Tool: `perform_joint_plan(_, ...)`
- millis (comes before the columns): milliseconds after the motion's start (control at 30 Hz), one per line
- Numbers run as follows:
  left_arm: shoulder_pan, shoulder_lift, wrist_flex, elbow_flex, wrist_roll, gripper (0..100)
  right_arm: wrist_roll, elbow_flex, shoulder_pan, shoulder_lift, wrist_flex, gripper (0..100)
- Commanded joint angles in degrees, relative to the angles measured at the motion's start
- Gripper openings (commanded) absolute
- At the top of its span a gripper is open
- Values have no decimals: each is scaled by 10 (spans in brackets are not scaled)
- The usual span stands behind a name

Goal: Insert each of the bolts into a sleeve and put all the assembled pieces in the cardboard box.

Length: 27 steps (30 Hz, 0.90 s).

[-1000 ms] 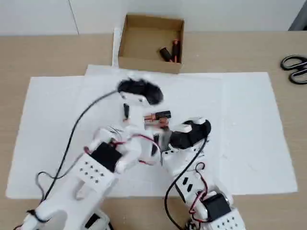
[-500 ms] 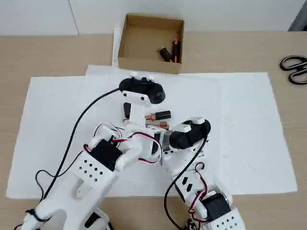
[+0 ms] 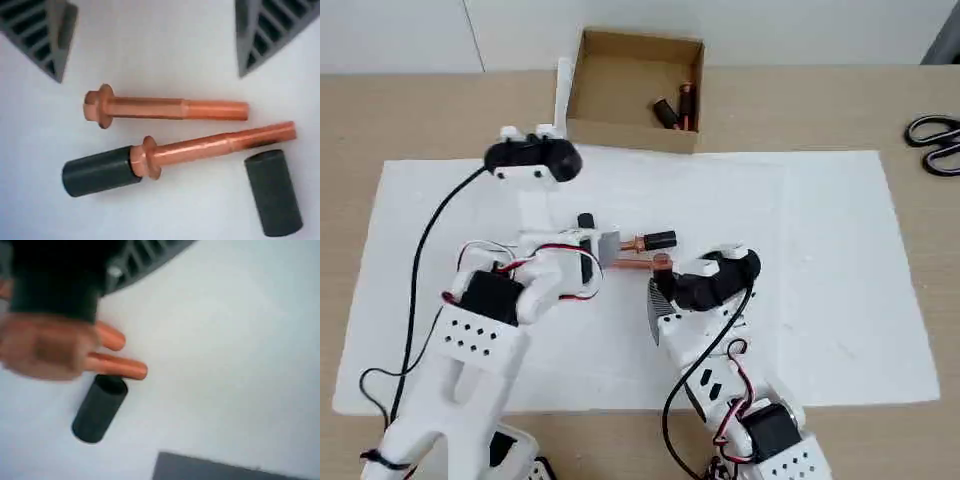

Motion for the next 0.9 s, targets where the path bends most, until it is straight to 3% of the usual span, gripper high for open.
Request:
perform_joint_plan(0, -5, -6, 19, -46, -4, 215, 5, 4, 20, -10, -13, 3)
perform_joint_plan(200, -8, -6, 76, -113, -4, 215, 11, -63, 80, -8, -9, 2)
perform_joint_plan(333, -9, -6, 82, -116, -4, 216, 67, -132, 85, -7, 15, 2)
perform_joint_plan(467, -54, -5, 84, -116, -4, 217, 103, -227, 108, 21, 56, 2)
perform_joint_plan(867, -142, -5, 145, -116, -33, 217, 113, -623, 153, 476, 64, 2)
